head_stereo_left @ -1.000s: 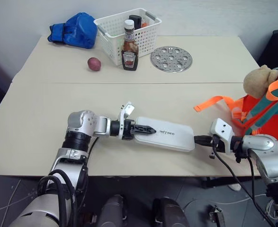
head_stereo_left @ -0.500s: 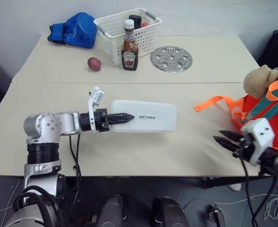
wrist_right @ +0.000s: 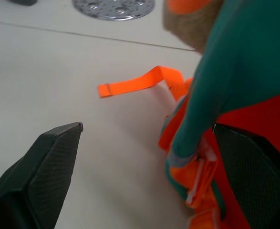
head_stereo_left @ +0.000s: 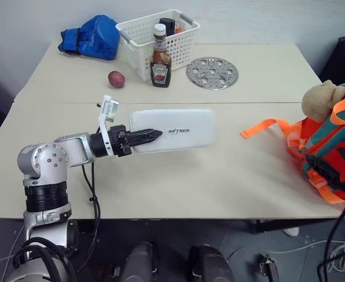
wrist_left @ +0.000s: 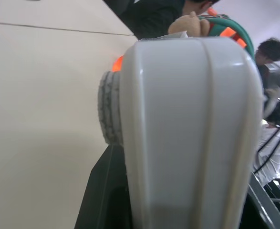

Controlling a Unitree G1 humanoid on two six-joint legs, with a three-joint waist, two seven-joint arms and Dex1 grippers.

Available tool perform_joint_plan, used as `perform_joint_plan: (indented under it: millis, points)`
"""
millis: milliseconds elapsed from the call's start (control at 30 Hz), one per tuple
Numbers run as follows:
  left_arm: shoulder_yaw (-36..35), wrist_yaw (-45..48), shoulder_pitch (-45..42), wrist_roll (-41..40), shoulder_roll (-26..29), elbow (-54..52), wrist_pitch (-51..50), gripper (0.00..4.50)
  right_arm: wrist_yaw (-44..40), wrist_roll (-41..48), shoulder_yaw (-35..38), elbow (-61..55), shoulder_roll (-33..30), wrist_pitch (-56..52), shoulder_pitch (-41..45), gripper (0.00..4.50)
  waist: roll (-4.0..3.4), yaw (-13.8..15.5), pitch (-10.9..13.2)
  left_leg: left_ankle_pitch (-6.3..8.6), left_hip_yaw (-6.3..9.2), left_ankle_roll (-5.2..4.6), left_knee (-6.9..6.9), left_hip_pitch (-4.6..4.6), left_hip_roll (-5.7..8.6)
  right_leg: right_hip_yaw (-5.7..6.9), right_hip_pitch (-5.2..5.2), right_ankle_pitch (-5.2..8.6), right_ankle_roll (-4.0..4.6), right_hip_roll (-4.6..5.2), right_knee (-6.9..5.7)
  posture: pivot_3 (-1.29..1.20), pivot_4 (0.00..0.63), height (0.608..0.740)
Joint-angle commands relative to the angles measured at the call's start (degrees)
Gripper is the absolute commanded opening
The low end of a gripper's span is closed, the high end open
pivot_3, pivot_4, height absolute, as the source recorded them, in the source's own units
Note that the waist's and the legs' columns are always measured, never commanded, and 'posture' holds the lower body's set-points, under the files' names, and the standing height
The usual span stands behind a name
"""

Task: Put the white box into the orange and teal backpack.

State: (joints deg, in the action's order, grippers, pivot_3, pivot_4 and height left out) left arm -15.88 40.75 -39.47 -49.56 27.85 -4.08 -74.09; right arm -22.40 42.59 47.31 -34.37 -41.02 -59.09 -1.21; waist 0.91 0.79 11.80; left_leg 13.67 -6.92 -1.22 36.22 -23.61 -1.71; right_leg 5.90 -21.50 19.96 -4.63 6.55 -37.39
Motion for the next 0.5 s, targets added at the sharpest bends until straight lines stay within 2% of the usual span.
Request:
perform_joint_plan:
  millis: [33, 300, 400, 500]
  points:
    - [-1.43, -0.49, 0.10, -2.46, 0.41, -3.91, 1.57, 1.21, 6.47, -1.25, -3.16, 4.14, 2.49, 0.62, 6.06, 4.46, 0.00, -0.24, 0.00, -0.01, 0.00, 0.01, -0.01, 0.02, 0.00, 0.00, 0.00, 0.00, 0.00, 0.00, -0.02, 0.00, 0.150, 0.740]
    - [-3.81, -3.25, 0.14, -4.33, 0.57, -4.95, 2.05, 1.21, 12.68, -5.72, -9.62, 16.65, 9.29, 9.14, 17.86, 4.46, 0.00, -0.91, 0.00, -0.05, 0.01, 0.04, -0.05, 0.00, 0.01, 0.02, -0.05, 0.00, 0.00, -0.03, -0.07, 0.00, 0.150, 0.740]
    - [-4.93, -4.57, 0.40, -4.88, 0.94, -5.45, 2.39, 1.21, 13.08, -9.12, -12.01, 20.50, 10.97, 15.68, 19.79, 3.89, 0.00, -0.95, 0.00, -0.05, 0.00, 0.04, -0.05, 0.01, 0.01, 0.01, -0.05, 0.00, 0.00, -0.04, -0.07, 0.00, 0.150, 0.740]
    - [-6.14, -5.97, 0.73, -5.59, 1.17, -5.90, 2.52, 1.21, 10.53, -9.80, -14.16, 20.97, 11.34, 19.27, 19.22, 2.89, 0.00, -0.99, 0.00, -0.05, 0.00, 0.05, -0.06, 0.00, 0.00, 0.01, -0.07, 0.00, 0.00, -0.04, -0.08, 0.00, 0.150, 0.740]
